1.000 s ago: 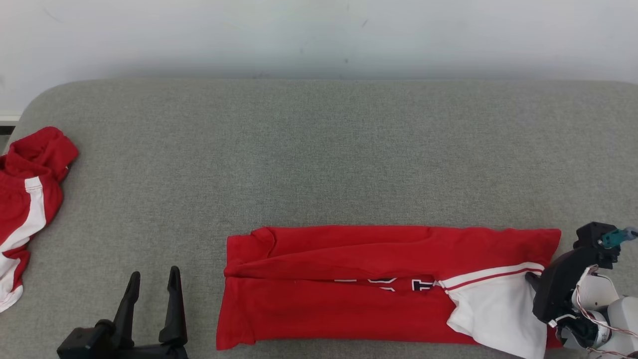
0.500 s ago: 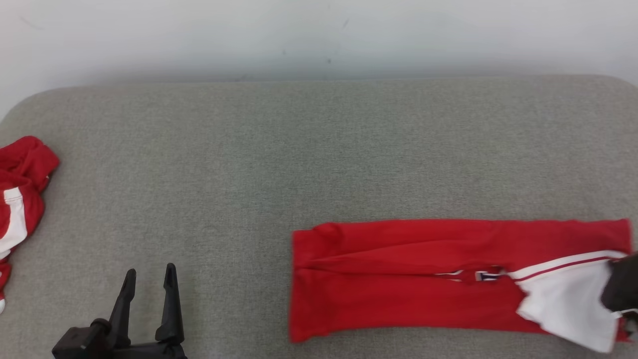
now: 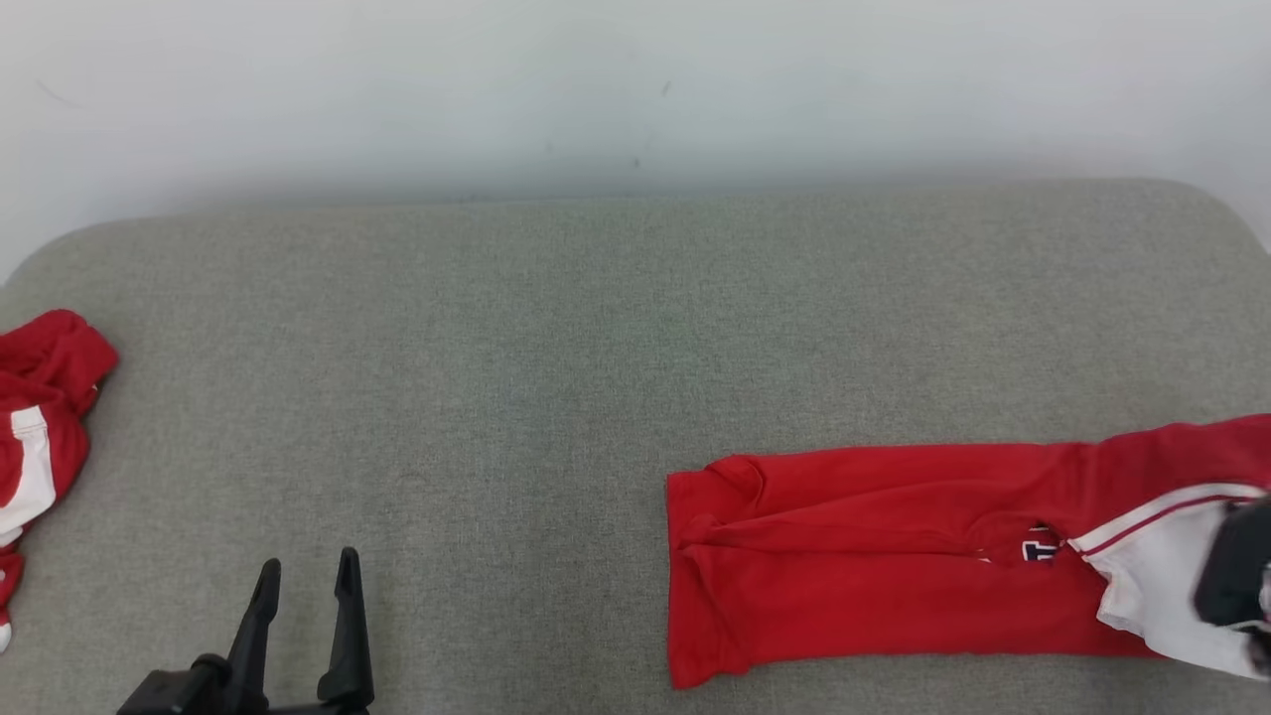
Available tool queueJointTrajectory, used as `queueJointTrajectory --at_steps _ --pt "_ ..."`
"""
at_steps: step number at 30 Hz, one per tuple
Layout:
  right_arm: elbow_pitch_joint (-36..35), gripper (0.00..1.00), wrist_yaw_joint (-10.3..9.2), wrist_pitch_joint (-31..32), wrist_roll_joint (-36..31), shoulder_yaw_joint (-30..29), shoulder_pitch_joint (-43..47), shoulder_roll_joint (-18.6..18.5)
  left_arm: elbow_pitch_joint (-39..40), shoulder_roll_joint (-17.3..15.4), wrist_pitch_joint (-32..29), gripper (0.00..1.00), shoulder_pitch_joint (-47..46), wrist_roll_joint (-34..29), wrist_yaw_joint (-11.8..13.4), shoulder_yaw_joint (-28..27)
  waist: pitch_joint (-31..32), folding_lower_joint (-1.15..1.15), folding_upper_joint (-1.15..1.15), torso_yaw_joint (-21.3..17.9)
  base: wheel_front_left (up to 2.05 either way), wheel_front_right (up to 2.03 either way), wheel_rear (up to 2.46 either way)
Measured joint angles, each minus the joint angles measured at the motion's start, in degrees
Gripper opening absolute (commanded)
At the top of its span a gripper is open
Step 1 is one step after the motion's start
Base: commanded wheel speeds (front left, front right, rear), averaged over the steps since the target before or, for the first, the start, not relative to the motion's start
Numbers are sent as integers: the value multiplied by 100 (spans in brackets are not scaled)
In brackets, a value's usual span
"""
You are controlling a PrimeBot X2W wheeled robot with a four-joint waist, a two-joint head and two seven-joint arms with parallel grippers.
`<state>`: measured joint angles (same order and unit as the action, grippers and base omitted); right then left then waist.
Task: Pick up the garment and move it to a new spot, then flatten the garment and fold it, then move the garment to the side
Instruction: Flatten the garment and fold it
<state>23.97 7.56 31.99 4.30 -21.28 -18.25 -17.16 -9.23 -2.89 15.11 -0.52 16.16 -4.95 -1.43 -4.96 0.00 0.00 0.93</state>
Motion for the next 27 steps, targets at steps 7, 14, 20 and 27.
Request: queueJointTrajectory --at_steps 7,14,20,27 --pt "-644 0 0 510 704 1274 199 313 -64 -1 0 100 138 -1 38 -15 228 -1 0 -29 0 0 0" --pt "-931 0 0 791 1338 2679 54 466 -67 -1 0 100 160 7 42 -16 288 -1 0 -17 0 0 0" --pt "-615 0 0 735 1714 3513 -363 828 -60 1 1 100 95 14 41 10 234 -1 0 67 0 0 0" --pt "-57 0 0 582 1986 4221 -748 1067 -73 0 0 100 77 48 42 53 196 -1 0 221 0 0 0"
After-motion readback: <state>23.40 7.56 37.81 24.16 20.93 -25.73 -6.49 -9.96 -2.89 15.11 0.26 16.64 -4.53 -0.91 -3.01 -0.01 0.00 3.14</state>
